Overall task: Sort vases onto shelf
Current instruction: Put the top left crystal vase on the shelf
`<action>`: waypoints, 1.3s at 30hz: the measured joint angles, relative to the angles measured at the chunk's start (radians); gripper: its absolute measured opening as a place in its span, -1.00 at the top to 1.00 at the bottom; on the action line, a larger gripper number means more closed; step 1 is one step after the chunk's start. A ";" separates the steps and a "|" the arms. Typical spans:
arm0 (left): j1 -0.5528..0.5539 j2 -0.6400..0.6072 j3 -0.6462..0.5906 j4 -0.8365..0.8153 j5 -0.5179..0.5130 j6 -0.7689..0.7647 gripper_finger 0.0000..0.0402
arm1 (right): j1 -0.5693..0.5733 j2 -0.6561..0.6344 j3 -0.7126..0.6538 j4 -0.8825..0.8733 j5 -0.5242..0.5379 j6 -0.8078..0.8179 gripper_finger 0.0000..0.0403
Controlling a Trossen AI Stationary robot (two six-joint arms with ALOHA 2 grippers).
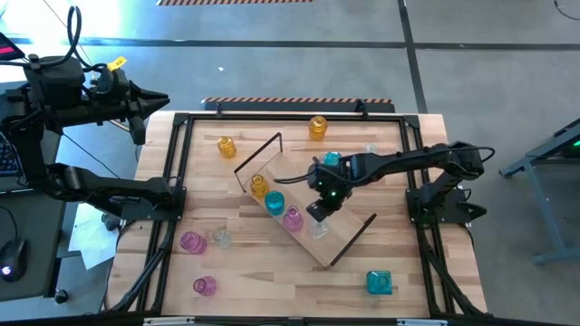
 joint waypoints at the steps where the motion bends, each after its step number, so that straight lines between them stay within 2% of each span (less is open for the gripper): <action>1: 0.000 0.000 0.000 0.000 0.000 0.000 0.82 | 0.004 0.000 0.000 0.010 0.000 0.008 1.00; 16: 0.000 0.000 0.000 0.000 0.000 0.000 0.82 | 0.029 0.000 0.000 0.097 -0.015 0.058 1.00; 24: 0.000 0.000 0.000 0.000 0.000 0.000 0.82 | 0.026 -0.019 0.000 0.119 0.133 0.070 1.00; 32: 0.000 0.000 0.000 0.000 0.000 0.000 0.82 | 0.052 -0.018 0.000 -0.131 0.190 0.136 1.00; 39: 0.000 0.000 0.000 0.000 0.000 0.003 0.82 | 0.078 -0.009 0.000 -0.094 0.155 0.156 1.00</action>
